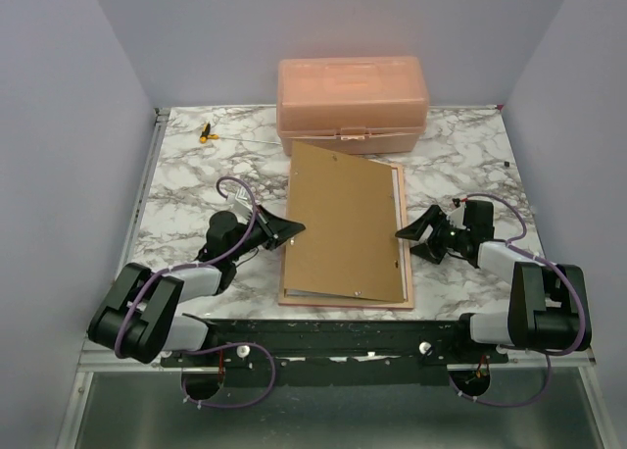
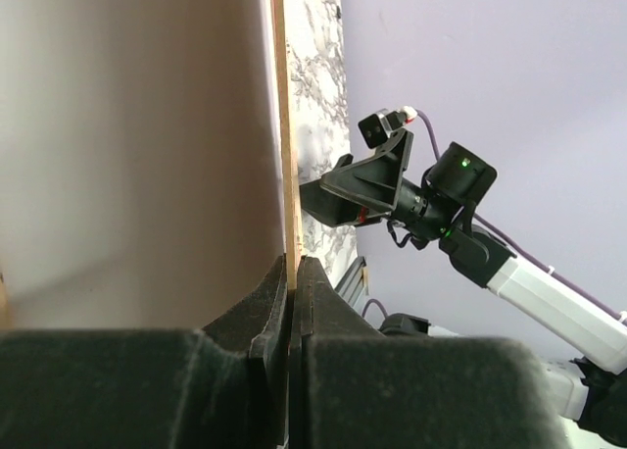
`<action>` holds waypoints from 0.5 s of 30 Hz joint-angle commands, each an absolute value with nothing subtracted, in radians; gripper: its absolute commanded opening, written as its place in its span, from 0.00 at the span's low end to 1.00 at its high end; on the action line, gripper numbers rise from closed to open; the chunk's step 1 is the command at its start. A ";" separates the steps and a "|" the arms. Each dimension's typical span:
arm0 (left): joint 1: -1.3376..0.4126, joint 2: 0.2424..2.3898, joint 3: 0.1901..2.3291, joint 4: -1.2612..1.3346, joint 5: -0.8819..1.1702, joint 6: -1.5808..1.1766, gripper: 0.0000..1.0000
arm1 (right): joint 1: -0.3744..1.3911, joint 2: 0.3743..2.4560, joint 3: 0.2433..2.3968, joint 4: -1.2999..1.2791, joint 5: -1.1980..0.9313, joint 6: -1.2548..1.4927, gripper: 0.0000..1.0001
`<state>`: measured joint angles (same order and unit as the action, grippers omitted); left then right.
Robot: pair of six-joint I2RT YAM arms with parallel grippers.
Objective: Put the photo into the frame
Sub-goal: Place the photo frame item in the photo frame.
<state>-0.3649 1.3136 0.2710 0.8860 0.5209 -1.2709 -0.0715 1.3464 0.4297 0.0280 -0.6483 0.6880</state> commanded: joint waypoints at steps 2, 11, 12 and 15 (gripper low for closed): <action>-0.334 1.339 0.325 0.968 0.581 -1.248 0.00 | -0.060 1.376 0.380 -0.084 -0.566 0.653 0.80; -0.307 1.384 0.384 0.904 0.647 -1.210 0.00 | -0.061 1.372 0.383 -0.087 -0.578 0.650 0.80; -0.307 1.388 0.388 0.897 0.653 -1.209 0.00 | -0.060 1.371 0.383 -0.089 -0.579 0.650 0.80; -0.307 1.402 0.399 0.877 0.665 -1.205 0.00 | -0.060 1.368 0.386 -0.093 -0.580 0.649 0.80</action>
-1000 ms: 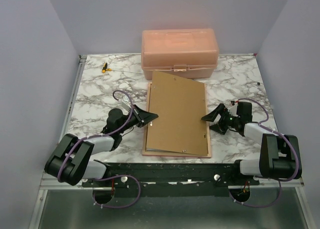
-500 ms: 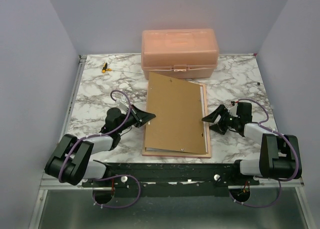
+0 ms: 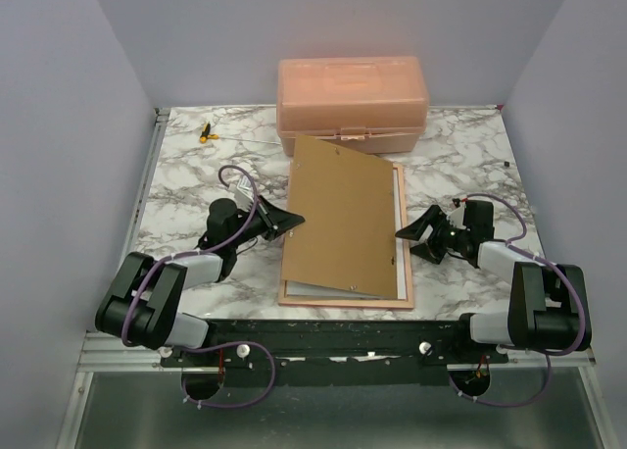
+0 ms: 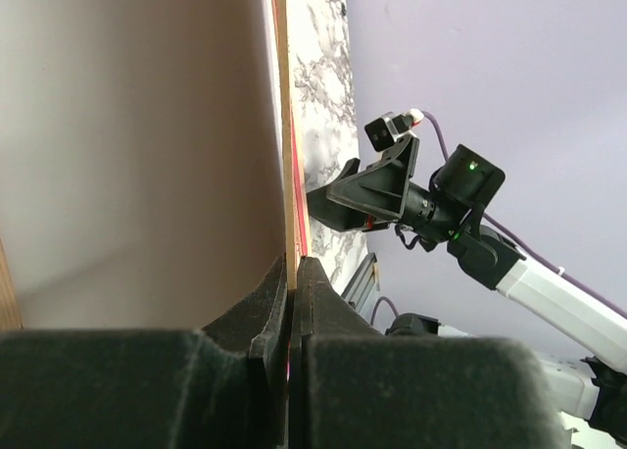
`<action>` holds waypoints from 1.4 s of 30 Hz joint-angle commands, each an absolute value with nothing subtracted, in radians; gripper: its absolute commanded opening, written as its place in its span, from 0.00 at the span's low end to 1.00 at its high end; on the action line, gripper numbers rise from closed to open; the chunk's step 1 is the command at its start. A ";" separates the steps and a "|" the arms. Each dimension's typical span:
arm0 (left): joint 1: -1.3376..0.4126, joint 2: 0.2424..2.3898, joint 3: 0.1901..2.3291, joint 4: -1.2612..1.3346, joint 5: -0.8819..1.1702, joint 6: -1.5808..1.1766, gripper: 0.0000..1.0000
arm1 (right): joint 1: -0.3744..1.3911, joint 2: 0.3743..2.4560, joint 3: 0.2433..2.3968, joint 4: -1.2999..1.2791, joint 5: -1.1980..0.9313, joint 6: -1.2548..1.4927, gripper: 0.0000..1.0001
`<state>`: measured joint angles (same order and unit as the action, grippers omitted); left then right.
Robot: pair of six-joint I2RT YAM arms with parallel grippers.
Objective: Put the photo into the frame
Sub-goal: Place the photo frame item in the photo frame.
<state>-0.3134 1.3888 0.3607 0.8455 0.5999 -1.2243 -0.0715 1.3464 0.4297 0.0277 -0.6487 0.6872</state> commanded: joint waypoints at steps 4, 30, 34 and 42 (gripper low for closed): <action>-0.311 1.417 0.379 0.896 0.661 -1.226 0.00 | -0.059 1.368 0.394 -0.101 -0.581 0.647 0.80; -0.384 1.528 0.323 0.997 0.568 -1.267 0.00 | -0.059 1.384 0.394 -0.096 -0.595 0.645 0.80; -0.385 1.518 0.328 0.921 0.563 -1.220 0.01 | -0.061 1.385 0.394 -0.095 -0.595 0.644 0.80; -0.395 1.435 0.408 0.584 0.509 -1.059 0.41 | -0.059 1.386 0.398 -0.097 -0.598 0.641 0.80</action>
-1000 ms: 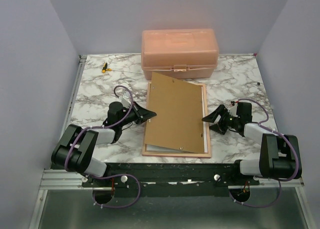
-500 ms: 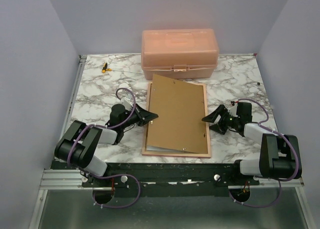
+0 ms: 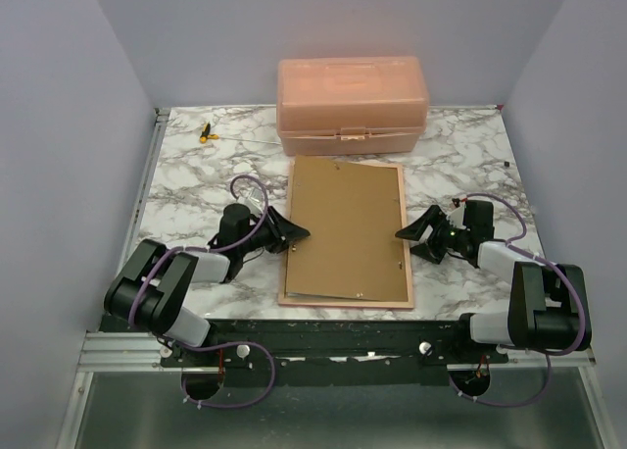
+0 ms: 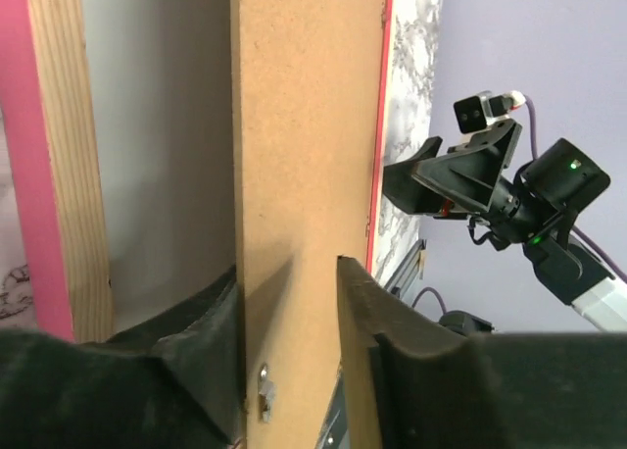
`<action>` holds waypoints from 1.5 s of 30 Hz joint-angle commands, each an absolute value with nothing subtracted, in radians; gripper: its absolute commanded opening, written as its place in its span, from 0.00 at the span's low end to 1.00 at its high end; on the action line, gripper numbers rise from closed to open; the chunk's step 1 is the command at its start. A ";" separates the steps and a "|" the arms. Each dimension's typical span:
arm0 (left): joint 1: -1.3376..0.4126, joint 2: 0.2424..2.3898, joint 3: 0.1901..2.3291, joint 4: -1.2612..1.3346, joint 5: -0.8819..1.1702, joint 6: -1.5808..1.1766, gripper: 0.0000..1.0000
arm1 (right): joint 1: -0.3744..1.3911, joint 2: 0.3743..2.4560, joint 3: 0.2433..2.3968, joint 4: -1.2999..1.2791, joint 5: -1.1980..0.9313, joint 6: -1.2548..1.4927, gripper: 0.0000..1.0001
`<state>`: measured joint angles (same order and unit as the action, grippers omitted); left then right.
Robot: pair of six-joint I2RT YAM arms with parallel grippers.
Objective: Put the photo into the frame
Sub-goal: Place the photo frame item in the photo frame.
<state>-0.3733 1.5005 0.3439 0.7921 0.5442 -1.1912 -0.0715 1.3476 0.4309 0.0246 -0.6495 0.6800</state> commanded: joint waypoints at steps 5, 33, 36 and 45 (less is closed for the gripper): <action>-0.414 1.417 0.488 0.393 0.481 -0.970 0.56 | -0.060 1.394 0.403 -0.097 -0.600 0.636 0.80; -0.627 1.478 0.917 -0.492 -0.151 -0.699 0.84 | -0.059 1.414 0.411 -0.093 -0.607 0.623 0.81; -0.627 1.451 0.908 -0.499 -0.148 -0.704 0.85 | -0.059 1.413 0.411 -0.096 -0.607 0.625 0.82; -0.524 1.334 0.759 -0.333 0.132 -0.739 0.87 | -0.054 1.417 0.487 -0.199 -0.550 0.595 0.83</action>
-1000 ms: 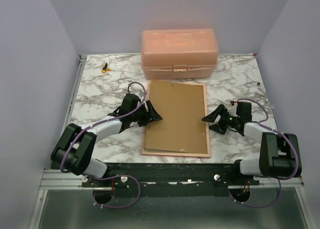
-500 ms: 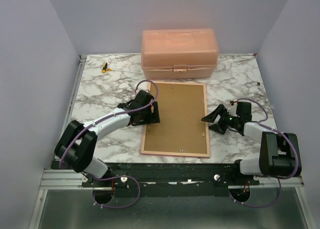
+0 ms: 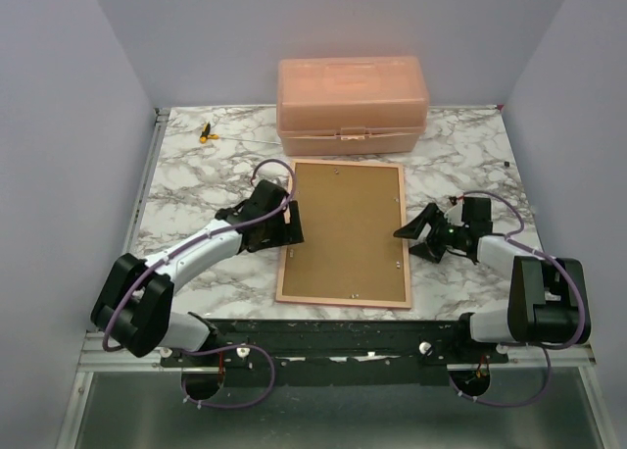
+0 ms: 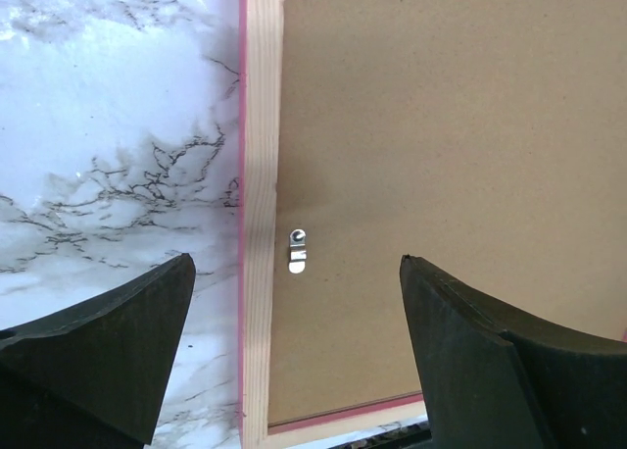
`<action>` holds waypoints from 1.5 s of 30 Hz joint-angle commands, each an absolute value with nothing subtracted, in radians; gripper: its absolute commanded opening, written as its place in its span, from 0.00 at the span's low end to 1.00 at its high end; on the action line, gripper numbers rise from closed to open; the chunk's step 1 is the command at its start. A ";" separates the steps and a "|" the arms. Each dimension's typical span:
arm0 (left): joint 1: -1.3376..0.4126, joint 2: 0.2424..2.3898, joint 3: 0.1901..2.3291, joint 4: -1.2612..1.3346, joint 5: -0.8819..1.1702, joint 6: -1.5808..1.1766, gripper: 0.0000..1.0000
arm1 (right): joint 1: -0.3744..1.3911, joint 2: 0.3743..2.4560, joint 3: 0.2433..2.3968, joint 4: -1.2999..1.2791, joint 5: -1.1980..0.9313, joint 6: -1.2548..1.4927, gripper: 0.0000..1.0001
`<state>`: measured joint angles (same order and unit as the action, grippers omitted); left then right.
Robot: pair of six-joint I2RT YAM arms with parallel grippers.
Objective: Put the photo into the frame
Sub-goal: Place the photo frame item in the photo frame.
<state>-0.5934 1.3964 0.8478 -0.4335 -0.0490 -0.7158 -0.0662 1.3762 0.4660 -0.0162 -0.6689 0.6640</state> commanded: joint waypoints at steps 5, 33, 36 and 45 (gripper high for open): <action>-0.432 1.306 0.668 -0.227 0.327 -0.777 0.85 | -0.051 1.466 0.583 -0.313 -0.478 0.541 0.83; -0.426 1.113 0.565 -0.469 0.383 -0.677 0.79 | 0.327 1.576 0.639 -0.500 -0.291 0.649 0.85; -0.426 1.098 0.603 -0.555 0.259 -0.640 0.85 | 0.327 1.545 0.633 -0.535 -0.232 0.645 0.88; -0.425 1.193 0.636 -0.589 0.152 -0.626 0.83 | 0.327 1.582 0.661 -0.571 -0.213 0.632 0.87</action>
<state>-0.4213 1.1488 0.6270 -0.5522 0.2272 -0.6426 0.3134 1.5059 0.7387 -0.3592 -0.3298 0.6552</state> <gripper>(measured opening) 0.856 0.870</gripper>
